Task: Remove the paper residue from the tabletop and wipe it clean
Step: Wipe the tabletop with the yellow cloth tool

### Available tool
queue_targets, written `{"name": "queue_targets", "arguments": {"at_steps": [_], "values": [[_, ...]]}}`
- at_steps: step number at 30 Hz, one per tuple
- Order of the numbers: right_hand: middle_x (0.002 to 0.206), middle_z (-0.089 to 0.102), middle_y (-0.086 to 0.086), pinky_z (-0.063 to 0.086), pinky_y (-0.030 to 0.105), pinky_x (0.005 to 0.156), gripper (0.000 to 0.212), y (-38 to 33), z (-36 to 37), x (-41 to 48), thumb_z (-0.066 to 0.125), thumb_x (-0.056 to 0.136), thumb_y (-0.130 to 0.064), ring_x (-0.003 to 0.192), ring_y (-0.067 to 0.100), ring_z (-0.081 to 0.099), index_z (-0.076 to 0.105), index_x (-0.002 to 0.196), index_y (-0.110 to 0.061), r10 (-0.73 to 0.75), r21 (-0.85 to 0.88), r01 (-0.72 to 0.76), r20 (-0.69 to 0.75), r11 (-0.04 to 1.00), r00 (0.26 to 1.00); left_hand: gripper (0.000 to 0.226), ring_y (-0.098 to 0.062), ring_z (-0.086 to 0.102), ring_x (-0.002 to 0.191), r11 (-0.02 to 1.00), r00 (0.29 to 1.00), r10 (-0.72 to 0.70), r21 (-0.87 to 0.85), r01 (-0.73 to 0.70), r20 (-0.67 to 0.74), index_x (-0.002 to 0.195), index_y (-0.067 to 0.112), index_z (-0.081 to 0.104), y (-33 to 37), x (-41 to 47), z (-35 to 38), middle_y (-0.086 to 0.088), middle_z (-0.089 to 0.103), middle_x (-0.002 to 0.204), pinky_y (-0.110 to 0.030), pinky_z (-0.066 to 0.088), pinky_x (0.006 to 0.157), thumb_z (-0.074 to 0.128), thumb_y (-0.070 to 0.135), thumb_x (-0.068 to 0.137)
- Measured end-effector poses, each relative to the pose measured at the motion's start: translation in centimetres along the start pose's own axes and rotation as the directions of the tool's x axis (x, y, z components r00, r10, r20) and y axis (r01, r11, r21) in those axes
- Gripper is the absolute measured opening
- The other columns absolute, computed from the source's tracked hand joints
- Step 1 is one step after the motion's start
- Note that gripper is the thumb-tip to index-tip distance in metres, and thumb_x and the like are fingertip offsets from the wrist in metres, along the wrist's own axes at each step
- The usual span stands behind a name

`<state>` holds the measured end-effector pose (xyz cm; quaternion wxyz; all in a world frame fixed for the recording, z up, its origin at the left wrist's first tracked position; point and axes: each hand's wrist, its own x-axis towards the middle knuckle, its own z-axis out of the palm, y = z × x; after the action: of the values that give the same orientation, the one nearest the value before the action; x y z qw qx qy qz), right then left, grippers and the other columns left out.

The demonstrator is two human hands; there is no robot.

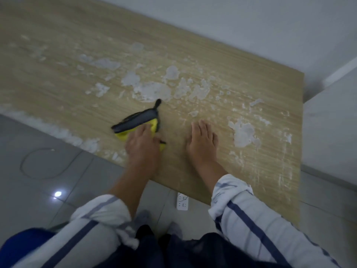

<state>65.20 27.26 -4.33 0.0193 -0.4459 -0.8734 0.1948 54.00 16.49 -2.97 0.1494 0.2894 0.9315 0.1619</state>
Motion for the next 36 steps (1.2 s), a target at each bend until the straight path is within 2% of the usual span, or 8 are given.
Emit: {"name": "queue_targets", "arguments": {"at_steps": [7,10,14,18,21,29,32,36], "values": [[0.157,0.010,0.008,0.003,0.044,0.116,0.052,-1.2,0.6,1.4,0.030,0.099,-0.030,0.144,0.026,0.002,0.018,0.146,-0.014,0.025,-0.051,-0.025,-0.008,0.998,1.000,0.057,-0.026,0.020,0.136,0.964,0.965,0.236,0.099,-0.247,0.111,0.148,0.024,0.014,-0.9,-1.9,1.1,0.005,0.012,0.157,-0.042,0.020,0.108,0.034,0.039,0.097],[0.156,0.014,0.010,0.004,0.045,0.115,0.049,-2.2,1.0,1.5,0.027,0.099,-0.028,0.144,0.026,0.004,0.023,0.144,-0.010,0.010,-0.064,-0.012,-0.026,0.998,1.000,0.056,-0.031,0.027,0.133,0.989,0.994,-0.089,0.111,0.095,-0.055,0.146,0.022,0.020,-7.1,0.6,-1.8,-0.001,0.020,0.154,-0.044,0.024,0.107,0.040,0.034,0.095],[0.157,0.010,0.009,0.003,0.044,0.115,0.049,-3.8,1.4,1.6,0.027,0.099,-0.028,0.144,0.025,0.002,0.022,0.145,-0.010,-0.024,-0.082,0.024,0.001,0.996,1.000,0.049,-0.029,0.026,0.133,0.864,0.844,-0.498,-0.032,0.502,-0.199,0.144,0.022,0.029,-11.4,4.4,-5.7,0.003,0.024,0.152,-0.047,0.027,0.102,0.039,0.033,0.097],[0.157,0.010,0.008,0.002,0.043,0.116,0.048,-5.8,2.1,2.4,0.028,0.099,-0.028,0.144,0.024,0.001,0.023,0.144,-0.012,-0.057,-0.043,0.059,0.035,0.997,0.998,0.054,-0.029,0.035,0.130,0.999,0.999,-0.004,-0.037,0.002,-0.052,0.143,0.023,0.026,-4.5,3.3,-3.1,-0.005,0.032,0.149,-0.042,0.031,0.101,0.045,0.028,0.093],[0.156,0.012,0.008,0.004,0.043,0.116,0.049,-6.5,2.7,2.9,0.033,0.097,-0.025,0.144,0.024,0.003,0.025,0.144,-0.012,-0.073,-0.060,0.073,0.004,0.996,0.997,0.059,-0.027,0.019,0.137,0.949,0.941,0.296,0.056,-0.309,0.164,0.148,0.021,0.013,-3.2,0.5,-0.4,0.003,0.009,0.157,-0.043,0.019,0.108,0.036,0.034,0.096],[0.156,0.014,0.009,0.006,0.043,0.115,0.049,-9.0,3.5,4.8,0.028,0.099,-0.030,0.144,0.026,0.006,0.025,0.144,-0.011,-0.086,-0.125,0.087,0.016,0.988,0.996,0.049,-0.027,0.018,0.138,0.915,0.915,-0.385,0.078,0.395,-0.124,0.146,0.021,0.022,-15.1,9.6,-7.9,0.003,0.016,0.155,-0.045,0.020,0.110,0.032,0.031,0.099],[0.156,0.014,0.010,0.006,0.043,0.115,0.049,-10.5,3.8,6.0,0.029,0.099,-0.030,0.144,0.026,0.006,0.026,0.144,-0.010,-0.115,-0.113,0.116,0.016,0.987,0.993,0.049,-0.029,0.030,0.132,0.998,0.998,-0.042,0.039,0.043,-0.037,0.141,0.018,0.028,-10.6,8.1,-6.5,-0.005,0.030,0.146,-0.044,0.025,0.106,0.040,0.029,0.095],[0.156,0.013,0.011,0.005,0.042,0.117,0.049,-12.1,3.8,8.4,0.030,0.097,-0.018,0.144,0.026,0.003,0.021,0.144,-0.006,-0.096,-0.143,0.098,0.022,0.985,0.995,0.058,-0.022,0.007,0.142,0.889,0.885,0.416,0.110,-0.444,0.209,0.148,0.024,0.013,-8.1,4.7,-3.4,0.006,0.004,0.157,-0.042,0.013,0.111,0.030,0.047,0.097]]}}
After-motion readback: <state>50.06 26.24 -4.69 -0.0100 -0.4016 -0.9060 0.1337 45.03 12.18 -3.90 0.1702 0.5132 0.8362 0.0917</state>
